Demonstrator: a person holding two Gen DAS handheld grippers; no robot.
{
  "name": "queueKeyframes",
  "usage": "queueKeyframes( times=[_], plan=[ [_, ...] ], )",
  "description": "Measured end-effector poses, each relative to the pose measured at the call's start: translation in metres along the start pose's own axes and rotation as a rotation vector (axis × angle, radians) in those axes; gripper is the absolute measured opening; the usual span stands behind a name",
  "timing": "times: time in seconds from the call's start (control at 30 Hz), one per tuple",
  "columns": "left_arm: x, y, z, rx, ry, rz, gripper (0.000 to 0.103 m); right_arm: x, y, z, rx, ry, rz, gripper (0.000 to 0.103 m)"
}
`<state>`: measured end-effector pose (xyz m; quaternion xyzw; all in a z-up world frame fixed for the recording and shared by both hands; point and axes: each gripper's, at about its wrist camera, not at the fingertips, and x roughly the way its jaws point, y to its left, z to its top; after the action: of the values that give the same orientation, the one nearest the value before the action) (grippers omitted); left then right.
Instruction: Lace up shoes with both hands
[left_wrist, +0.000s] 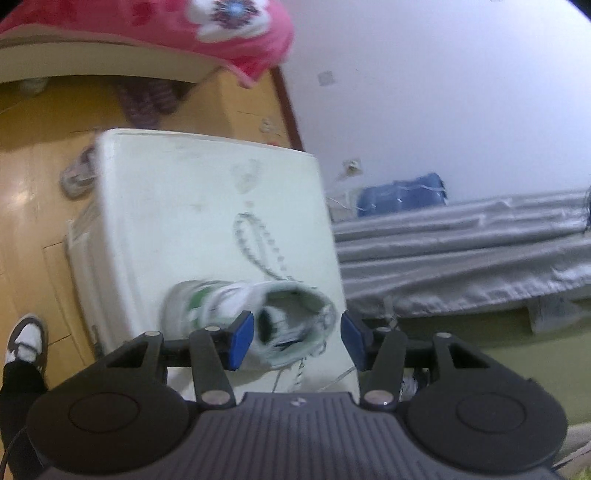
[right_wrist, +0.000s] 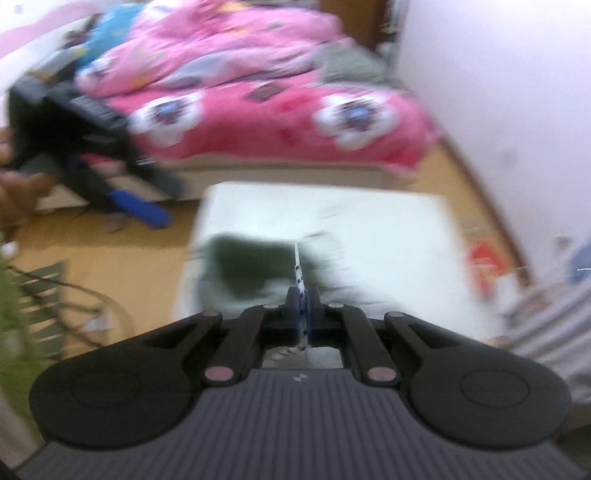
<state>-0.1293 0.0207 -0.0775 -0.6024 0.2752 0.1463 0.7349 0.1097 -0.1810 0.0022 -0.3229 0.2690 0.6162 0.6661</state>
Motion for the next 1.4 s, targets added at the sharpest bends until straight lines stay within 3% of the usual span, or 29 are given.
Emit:
queueKeyframes(
  times=[0.13, 0.2, 0.37, 0.6, 0.77, 1.07, 1.17, 1.4],
  plan=[
    [0.021, -0.020, 0.002, 0.056, 0.047, 0.007, 0.052, -0.014, -0.045, 0.001, -0.030, -0.064, -0.194, 0.002],
    [0.033, -0.030, 0.001, 0.097, 0.062, 0.038, 0.052, -0.015, -0.061, -0.002, -0.034, -0.089, -0.250, 0.002],
    [0.064, -0.051, -0.004, 0.200, 0.108, 0.098, 0.052, 0.011, -0.069, -0.028, -0.027, -0.093, -0.168, 0.002],
    [0.090, -0.081, -0.019, 0.408, 0.157, 0.194, 0.054, 0.069, -0.039, -0.069, -0.201, -0.027, -0.021, 0.002],
    [0.100, -0.090, -0.023, 0.438, 0.165, 0.208, 0.057, 0.090, -0.041, -0.070, -0.227, -0.011, 0.034, 0.004],
    [0.104, -0.086, -0.017, 0.415, 0.151, 0.188, 0.056, 0.098, -0.074, -0.045, 0.021, 0.032, 0.153, 0.005],
    [0.104, -0.085, -0.015, 0.450, 0.163, 0.184, 0.056, 0.105, -0.078, -0.042, 0.084, 0.042, 0.172, 0.005],
    [0.101, -0.089, -0.012, 0.570, 0.217, 0.157, 0.053, 0.108, -0.067, -0.041, 0.065, 0.081, 0.134, 0.004]
  ],
)
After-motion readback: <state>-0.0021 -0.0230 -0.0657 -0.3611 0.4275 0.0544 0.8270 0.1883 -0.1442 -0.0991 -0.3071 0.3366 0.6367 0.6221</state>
